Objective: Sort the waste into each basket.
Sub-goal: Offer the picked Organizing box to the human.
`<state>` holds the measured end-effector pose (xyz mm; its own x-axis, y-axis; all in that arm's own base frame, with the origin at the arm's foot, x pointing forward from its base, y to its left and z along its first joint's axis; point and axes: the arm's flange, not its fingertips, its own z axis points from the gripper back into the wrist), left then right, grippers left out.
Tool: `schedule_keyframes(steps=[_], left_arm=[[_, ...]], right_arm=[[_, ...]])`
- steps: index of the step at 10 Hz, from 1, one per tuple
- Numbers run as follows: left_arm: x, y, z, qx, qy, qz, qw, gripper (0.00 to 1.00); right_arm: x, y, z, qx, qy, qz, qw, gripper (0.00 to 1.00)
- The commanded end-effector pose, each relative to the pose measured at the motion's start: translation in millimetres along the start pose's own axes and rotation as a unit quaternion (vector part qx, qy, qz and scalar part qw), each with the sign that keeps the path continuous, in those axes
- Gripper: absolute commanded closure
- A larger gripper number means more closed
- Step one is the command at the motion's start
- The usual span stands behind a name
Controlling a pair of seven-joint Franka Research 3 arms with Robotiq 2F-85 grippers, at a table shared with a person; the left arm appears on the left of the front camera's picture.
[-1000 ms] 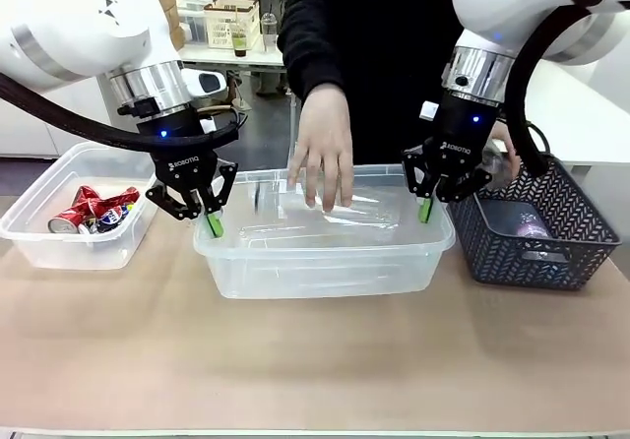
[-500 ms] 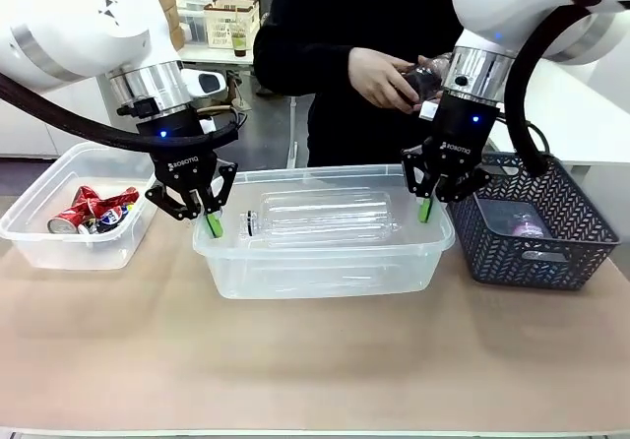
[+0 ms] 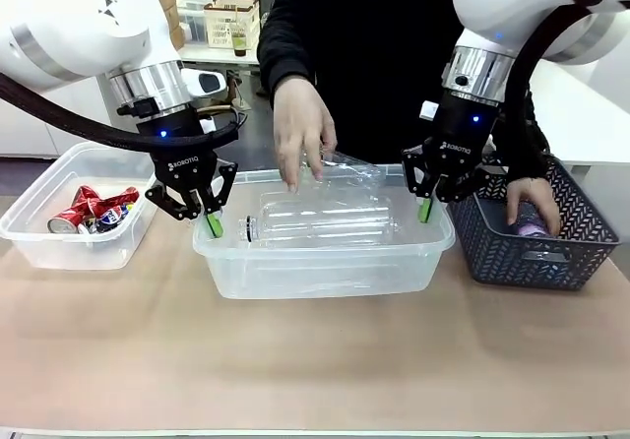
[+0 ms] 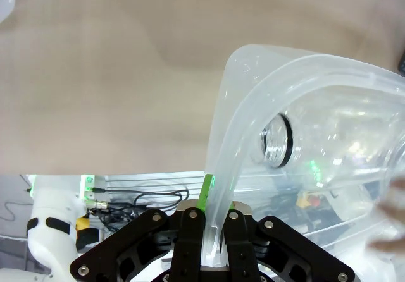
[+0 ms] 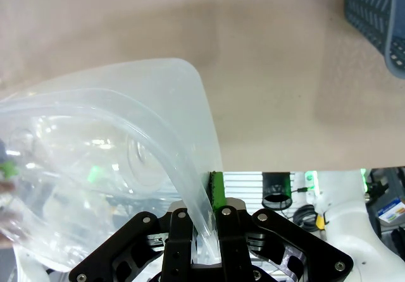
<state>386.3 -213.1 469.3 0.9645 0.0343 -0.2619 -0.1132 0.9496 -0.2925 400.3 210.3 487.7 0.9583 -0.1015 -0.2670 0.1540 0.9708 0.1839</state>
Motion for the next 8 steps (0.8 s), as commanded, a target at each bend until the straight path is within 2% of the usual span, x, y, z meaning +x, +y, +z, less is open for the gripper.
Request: schedule_keyframes(steps=[1,8], left_arm=[[-1.3,2.6,3.3,-0.007,-0.004,0.010,1.000,1.00],[-1.3,2.6,3.3,-0.007,-0.004,0.010,1.000,1.00]], right_arm=[[-1.5,-0.1,2.4,0.002,-0.003,-0.006,1.000,1.00],[-1.5,-0.1,2.4,0.002,-0.003,-0.006,1.000,1.00]])
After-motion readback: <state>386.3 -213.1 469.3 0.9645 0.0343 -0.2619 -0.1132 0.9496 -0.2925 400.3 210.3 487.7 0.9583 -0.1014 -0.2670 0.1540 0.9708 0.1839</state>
